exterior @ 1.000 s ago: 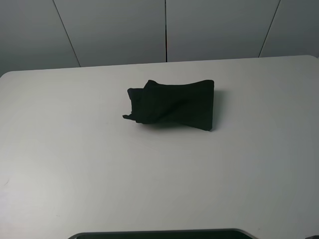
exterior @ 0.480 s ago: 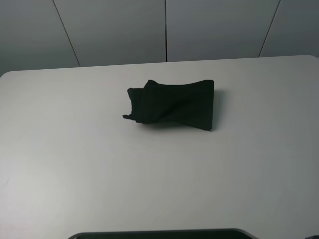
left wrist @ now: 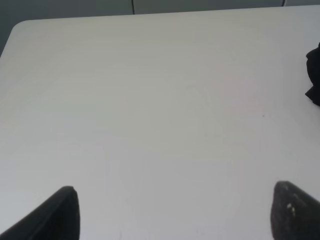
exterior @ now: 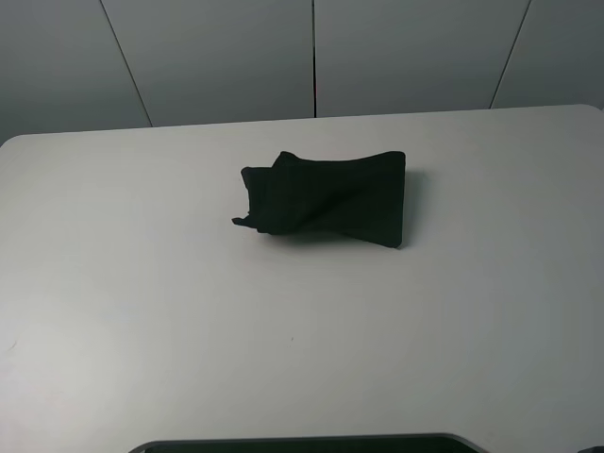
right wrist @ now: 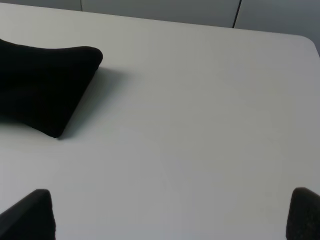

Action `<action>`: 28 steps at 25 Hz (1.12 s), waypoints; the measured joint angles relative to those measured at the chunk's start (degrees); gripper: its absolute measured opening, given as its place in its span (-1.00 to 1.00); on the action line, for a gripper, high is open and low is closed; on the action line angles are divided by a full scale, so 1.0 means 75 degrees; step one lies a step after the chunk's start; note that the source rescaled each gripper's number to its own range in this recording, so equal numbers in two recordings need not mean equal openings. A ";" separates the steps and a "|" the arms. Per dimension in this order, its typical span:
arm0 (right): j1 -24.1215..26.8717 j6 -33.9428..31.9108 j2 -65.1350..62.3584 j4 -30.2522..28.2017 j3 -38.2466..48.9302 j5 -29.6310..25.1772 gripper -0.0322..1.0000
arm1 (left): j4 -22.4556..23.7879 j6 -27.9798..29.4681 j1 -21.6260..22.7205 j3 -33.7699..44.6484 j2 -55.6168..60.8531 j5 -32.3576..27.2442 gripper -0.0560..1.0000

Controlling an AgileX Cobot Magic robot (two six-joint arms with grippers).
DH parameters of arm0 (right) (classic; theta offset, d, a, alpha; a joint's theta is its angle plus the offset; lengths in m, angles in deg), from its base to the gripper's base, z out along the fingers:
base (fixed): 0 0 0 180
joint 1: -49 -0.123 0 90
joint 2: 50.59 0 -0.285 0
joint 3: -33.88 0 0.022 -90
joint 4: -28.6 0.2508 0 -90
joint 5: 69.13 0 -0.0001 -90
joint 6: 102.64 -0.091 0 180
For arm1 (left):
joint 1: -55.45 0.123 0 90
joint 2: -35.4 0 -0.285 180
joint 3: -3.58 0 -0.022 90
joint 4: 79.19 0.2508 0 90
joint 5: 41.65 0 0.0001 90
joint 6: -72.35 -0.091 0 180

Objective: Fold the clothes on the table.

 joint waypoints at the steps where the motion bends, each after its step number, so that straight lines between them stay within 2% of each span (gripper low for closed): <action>1: 0.0000 0.0059 0.0000 0.0000 0.0039 0.0116 1.00 | 0.0000 0.0000 0.0000 0.0000 0.0000 0.0017 0.97; 7: -0.0034 0.0078 -0.0004 -0.0018 0.0149 0.0342 1.00 | 0.0000 0.0000 0.0000 0.0000 0.0000 0.0017 0.97; 13: -0.0293 0.0078 -0.0047 -0.0032 0.0149 0.0342 1.00 | 0.0000 0.0000 0.0000 0.0000 0.0000 0.0017 0.97; 28: -0.0375 0.0078 -0.0045 -0.0032 0.0149 0.0361 1.00 | 0.0057 0.0000 0.0000 0.0000 0.0000 0.0017 0.97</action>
